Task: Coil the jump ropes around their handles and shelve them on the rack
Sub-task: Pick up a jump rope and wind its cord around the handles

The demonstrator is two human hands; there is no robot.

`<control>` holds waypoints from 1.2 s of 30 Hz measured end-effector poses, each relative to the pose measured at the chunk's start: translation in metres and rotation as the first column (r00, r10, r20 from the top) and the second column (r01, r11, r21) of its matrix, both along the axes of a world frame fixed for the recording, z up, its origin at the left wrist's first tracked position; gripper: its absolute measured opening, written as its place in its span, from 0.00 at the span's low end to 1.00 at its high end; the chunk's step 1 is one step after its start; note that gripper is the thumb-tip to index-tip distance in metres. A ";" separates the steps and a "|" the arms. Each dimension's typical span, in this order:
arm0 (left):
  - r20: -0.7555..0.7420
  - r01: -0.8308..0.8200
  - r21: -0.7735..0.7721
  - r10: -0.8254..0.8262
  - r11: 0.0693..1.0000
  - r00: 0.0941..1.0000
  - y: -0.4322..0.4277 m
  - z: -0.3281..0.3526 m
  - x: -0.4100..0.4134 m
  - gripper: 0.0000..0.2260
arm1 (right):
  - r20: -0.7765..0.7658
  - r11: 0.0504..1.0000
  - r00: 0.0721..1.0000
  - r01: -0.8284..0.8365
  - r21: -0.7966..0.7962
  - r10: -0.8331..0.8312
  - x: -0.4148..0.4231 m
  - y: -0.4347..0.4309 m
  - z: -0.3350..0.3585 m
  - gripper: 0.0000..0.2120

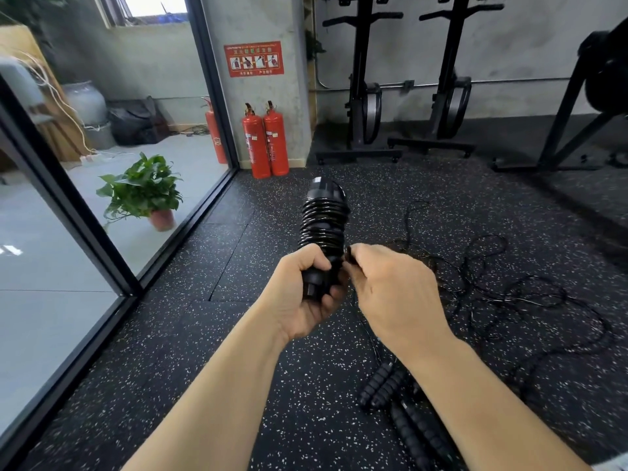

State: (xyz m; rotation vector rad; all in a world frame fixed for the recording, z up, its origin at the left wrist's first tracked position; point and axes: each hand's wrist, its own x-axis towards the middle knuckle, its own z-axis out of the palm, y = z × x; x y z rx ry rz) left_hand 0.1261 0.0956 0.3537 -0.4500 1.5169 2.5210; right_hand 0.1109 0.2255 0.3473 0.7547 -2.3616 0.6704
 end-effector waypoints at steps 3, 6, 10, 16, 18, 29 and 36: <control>-0.012 -0.017 -0.073 0.016 0.997 1.000 0.002 -0.003 0.001 0.09 | 0.035 0.986 0.997 0.056 0.156 -0.062 0.005 -0.003 0.011 0.10; -0.009 -0.051 -0.107 0.051 0.993 0.999 0.005 -0.005 0.001 0.13 | 0.147 0.958 0.987 0.023 0.287 -0.068 0.009 -0.002 0.021 0.07; -0.048 -0.083 -0.188 0.075 0.979 0.996 0.011 -0.006 0.002 0.16 | 0.193 0.937 0.978 0.000 0.350 -0.072 0.012 0.001 0.032 0.06; -0.053 -0.079 -0.219 0.069 0.973 0.996 0.018 -0.003 0.002 0.13 | 0.225 0.925 0.971 -0.013 0.381 -0.079 0.017 0.005 0.039 0.06; -0.057 -0.061 -0.231 0.049 0.971 0.997 0.019 -0.004 0.002 0.12 | 0.233 0.924 0.969 -0.017 0.382 -0.078 0.018 0.005 0.040 0.05; -0.074 -0.031 -0.327 0.008 0.945 0.997 0.025 -0.005 0.002 0.06 | 0.250 0.931 0.958 0.044 0.362 -0.142 0.017 0.009 0.038 0.07; -0.045 -0.065 -0.371 0.052 0.926 0.998 0.025 -0.004 -0.001 0.09 | 0.256 0.973 0.957 0.080 0.215 -0.135 0.006 0.020 0.030 0.11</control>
